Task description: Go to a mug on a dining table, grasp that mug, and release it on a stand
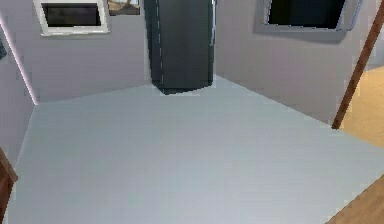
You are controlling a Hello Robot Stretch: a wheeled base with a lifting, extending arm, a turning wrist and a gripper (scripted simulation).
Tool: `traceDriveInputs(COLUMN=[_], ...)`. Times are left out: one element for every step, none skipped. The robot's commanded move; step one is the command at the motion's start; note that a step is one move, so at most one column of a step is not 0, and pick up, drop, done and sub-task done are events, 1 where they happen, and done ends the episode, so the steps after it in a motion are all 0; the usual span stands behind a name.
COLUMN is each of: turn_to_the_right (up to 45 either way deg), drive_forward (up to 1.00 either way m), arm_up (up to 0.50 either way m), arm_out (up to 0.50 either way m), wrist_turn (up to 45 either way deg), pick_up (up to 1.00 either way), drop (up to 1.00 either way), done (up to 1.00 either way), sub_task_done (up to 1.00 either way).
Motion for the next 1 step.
traceDriveInputs(turn_to_the_right=[0.0], drive_forward=[0.0], arm_up=[0.5], arm_out=[0.0], wrist_turn=[0.0], pick_up=[0.0], drop=[0.0], done=[0.0], sub_task_done=[0.0])
